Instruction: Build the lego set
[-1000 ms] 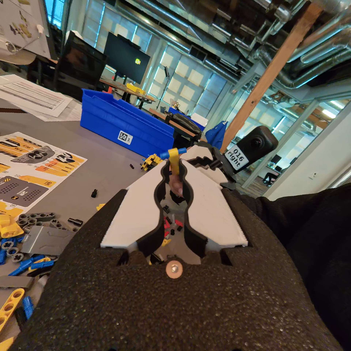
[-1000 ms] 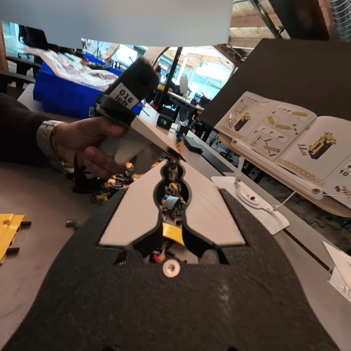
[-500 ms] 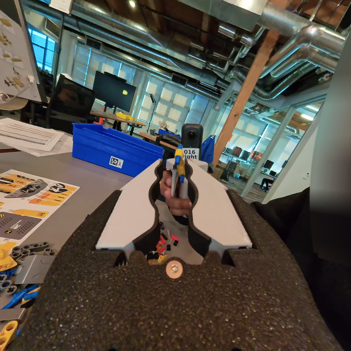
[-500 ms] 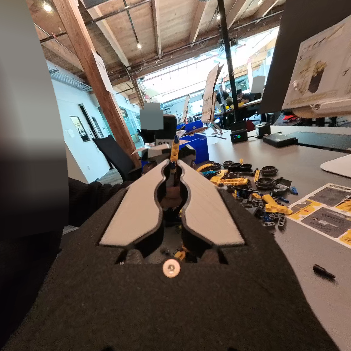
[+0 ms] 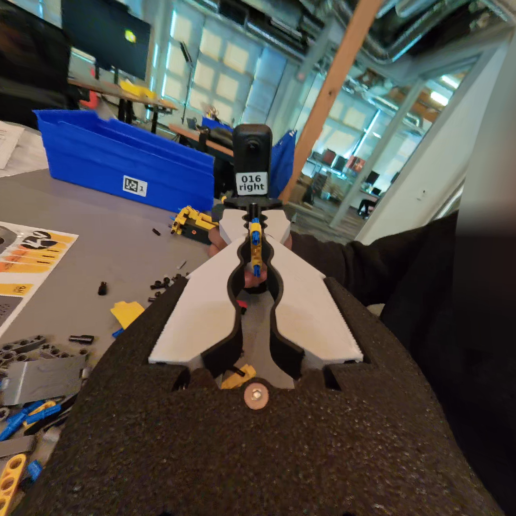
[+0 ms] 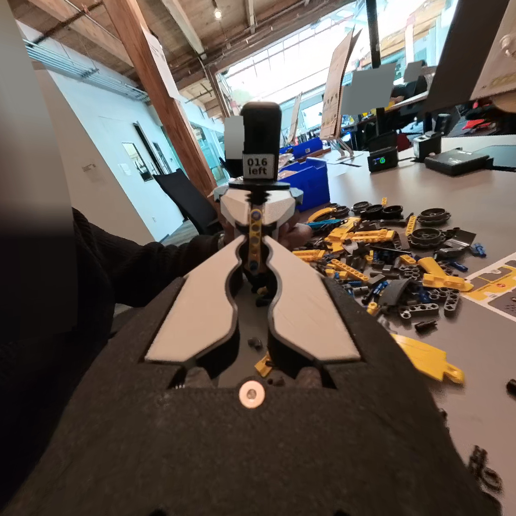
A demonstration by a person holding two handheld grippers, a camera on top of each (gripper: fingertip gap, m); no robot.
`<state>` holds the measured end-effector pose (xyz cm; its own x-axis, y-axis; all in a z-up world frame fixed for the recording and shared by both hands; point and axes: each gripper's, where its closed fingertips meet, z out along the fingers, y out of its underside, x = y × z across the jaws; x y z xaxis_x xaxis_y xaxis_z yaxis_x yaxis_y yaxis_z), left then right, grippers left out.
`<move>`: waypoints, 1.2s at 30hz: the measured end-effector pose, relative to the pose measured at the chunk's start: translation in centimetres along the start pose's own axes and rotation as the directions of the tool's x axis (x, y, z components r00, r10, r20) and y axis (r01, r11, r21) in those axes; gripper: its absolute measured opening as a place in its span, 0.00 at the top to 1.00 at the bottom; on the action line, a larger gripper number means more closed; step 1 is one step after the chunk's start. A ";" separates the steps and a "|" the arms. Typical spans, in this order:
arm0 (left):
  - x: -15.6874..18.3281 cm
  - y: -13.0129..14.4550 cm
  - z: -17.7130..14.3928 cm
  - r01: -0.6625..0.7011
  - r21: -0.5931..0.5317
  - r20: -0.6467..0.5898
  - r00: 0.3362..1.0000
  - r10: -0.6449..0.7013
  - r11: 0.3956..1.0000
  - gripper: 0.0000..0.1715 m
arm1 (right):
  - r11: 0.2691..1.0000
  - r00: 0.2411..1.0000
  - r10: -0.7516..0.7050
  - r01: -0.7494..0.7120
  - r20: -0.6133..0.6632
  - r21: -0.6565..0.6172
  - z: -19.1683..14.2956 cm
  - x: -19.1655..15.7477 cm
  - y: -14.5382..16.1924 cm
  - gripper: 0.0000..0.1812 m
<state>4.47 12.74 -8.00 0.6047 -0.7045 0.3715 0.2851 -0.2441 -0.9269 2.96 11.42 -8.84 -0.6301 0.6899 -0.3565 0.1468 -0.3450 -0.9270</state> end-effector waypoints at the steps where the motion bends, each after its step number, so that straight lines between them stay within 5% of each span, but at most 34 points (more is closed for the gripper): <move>1: -0.2 0.2 0.0 -0.013 -0.011 0.017 1.000 0.013 1.000 0.96 | 1.000 1.000 -0.010 0.010 -0.005 -0.012 0.1 0.1 0.3 0.96; 15: -0.9 0.8 -0.3 -0.018 -0.058 0.031 0.999 0.020 0.998 0.96 | 0.996 0.998 0.054 -0.056 -0.023 -0.065 0.2 0.8 1.1 0.96; 20: -0.8 0.9 -0.2 0.000 -0.074 0.032 0.999 0.002 0.997 0.96 | 0.996 0.998 -0.031 0.027 -0.045 -0.082 0.1 0.7 1.1 0.94; 27: 0.0 0.3 -0.5 0.119 -0.052 -0.061 0.991 -0.122 0.991 0.96 | 0.999 0.999 -0.027 0.028 0.016 -0.041 0.4 -0.6 0.7 0.89; 36: -0.1 -0.3 -0.9 0.159 -0.011 -0.085 0.984 -0.159 0.987 0.96 | 1.000 0.996 0.011 -0.009 -0.086 0.019 0.7 0.6 -0.4 0.87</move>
<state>3.69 12.29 -7.75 0.4864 -0.7107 0.5083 0.3693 -0.3601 -0.8567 2.00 11.59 -8.61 -0.5603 0.7386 -0.3750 0.1381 -0.3631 -0.9215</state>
